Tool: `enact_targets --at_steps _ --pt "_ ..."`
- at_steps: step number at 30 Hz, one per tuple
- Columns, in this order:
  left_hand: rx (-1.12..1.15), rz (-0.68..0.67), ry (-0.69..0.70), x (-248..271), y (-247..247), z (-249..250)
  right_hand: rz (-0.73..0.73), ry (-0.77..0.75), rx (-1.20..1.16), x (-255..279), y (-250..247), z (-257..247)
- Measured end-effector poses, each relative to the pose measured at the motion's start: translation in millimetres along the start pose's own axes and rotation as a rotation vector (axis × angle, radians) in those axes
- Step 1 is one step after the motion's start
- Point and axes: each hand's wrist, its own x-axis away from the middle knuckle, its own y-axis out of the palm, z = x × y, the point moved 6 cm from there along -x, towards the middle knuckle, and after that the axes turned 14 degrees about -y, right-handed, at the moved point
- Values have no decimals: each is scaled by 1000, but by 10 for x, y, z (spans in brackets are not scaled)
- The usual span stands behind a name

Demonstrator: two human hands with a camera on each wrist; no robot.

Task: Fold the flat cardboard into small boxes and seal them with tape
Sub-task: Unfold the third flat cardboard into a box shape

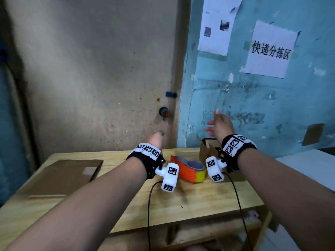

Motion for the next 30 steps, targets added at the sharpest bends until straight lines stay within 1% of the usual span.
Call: enact_targets --at_steps 3,4,6,11,15,17,21,23,26,30 --pt "56 117 87 213 -415 163 -85 18 -35 146 500 -53" --pt "52 134 133 163 -547 212 -112 29 -49 181 645 -50" --pt "51 159 168 201 -799 291 -162 51 -69 255 925 -62" --pt "85 245 126 180 -1479 324 -235 96 -159 528 1609 -118" --pt "3 244 115 223 -1874 304 -292 174 -203 814 2110 -61" --pt "-21 283 114 210 -2069 262 -319 214 -211 955 2348 44" --pt "-41 353 116 214 -2403 193 -358 300 -226 1255 2665 265" --pt "-59 398 125 226 -2599 159 -412 345 -202 1393 2786 386" --pt "-101 515 146 289 -2946 100 -447 401 -186 1534 2934 514" --pt "-82 651 139 395 -3349 10 -526 457 -195 1748 3131 575"
